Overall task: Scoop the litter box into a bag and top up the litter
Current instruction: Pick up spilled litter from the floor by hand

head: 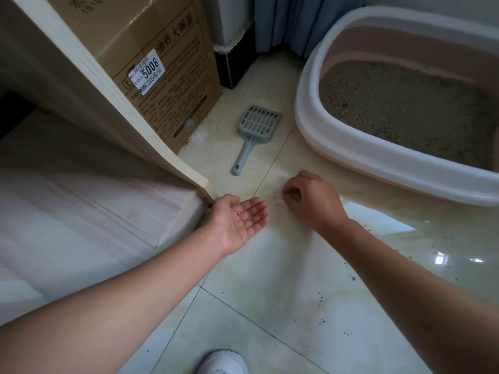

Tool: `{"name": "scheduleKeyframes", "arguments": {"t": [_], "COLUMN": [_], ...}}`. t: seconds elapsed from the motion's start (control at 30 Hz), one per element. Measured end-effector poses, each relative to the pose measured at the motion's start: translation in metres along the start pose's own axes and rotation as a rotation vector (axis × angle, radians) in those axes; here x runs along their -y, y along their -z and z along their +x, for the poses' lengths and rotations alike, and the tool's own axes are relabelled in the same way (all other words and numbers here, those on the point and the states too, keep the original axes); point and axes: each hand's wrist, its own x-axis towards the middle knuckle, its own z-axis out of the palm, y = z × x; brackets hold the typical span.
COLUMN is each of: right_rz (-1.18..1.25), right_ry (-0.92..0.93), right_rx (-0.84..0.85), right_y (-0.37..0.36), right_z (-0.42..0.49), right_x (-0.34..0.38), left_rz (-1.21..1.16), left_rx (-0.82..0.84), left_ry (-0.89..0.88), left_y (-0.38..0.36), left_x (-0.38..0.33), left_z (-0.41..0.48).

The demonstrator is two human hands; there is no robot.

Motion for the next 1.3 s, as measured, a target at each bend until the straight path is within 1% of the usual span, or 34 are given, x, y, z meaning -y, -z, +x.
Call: {"name": "scheduleKeyframes", "arguments": {"t": [0.2, 0.23, 0.3, 0.37, 0.43, 0.47, 0.5, 0.57, 0.6, 0.67, 0.7, 0.8, 0.87, 1.03, 1.17, 1.3], "right_rz": [-0.122, -0.110, 0.006, 0.106, 0.089, 0.078, 0.093, 0.164, 0.181, 0.162, 0.144, 0.109, 0.094, 0.148, 0.116, 0.035], "right_ry": [0.043, 0.040, 0.056, 0.139, 0.248, 0.272, 0.245, 0.069, -0.030, -0.176, -0.204, -0.174, -0.166, -0.244, -0.247, -0.217], "right_rx": [0.049, 0.039, -0.018, -0.024, 0.032, 0.030, -0.008, -0.118, -0.146, -0.111, -0.077, 0.017, 0.047, -0.049, -0.030, -0.016], "right_y": [0.002, 0.004, 0.010, 0.017, 0.020, 0.020, 0.021, 0.024, 0.026, 0.030, 0.031, 0.033, 0.029, 0.017, 0.013, 0.011], "right_z": [0.007, 0.007, 0.002, -0.007, -0.018, -0.022, -0.024, -0.024, -0.025, -0.030, -0.034, -0.045, -0.048, -0.039, -0.028, -0.023], "right_x": [0.006, 0.008, 0.017, 0.032, 0.045, 0.045, 0.041, 0.020, 0.006, -0.021, -0.030, -0.038, -0.035, -0.025, -0.018, -0.016], "left_rz": [0.020, 0.028, 0.045, 0.060, 0.076, 0.082, 0.080, 0.063, 0.054, 0.030, 0.015, -0.024, -0.028, -0.021, -0.010, 0.002], "left_rx": [0.001, 0.001, 0.011, 0.025, 0.039, 0.044, 0.045, 0.051, 0.056, 0.054, 0.046, 0.006, -0.011, -0.013, -0.004, 0.014], "left_ry": [0.022, 0.025, 0.030, 0.029, 0.037, 0.040, 0.037, 0.031, 0.030, 0.015, 0.006, -0.019, -0.028, -0.031, -0.013, 0.003], "left_y": [0.002, 0.001, -0.001, -0.004, -0.009, -0.012, -0.014, -0.016, -0.016, -0.014, -0.013, -0.008, -0.008, -0.010, -0.010, -0.009], "left_x": [0.006, 0.007, 0.008, 0.008, 0.009, 0.009, 0.009, 0.007, 0.006, 0.003, 0.001, -0.004, -0.006, -0.005, -0.002, -0.002], "left_z": [-0.002, -0.001, -0.002, -0.002, -0.002, -0.003, -0.003, -0.002, -0.003, -0.004, -0.003, -0.001, 0.000, 0.000, 0.001, 0.002]}}
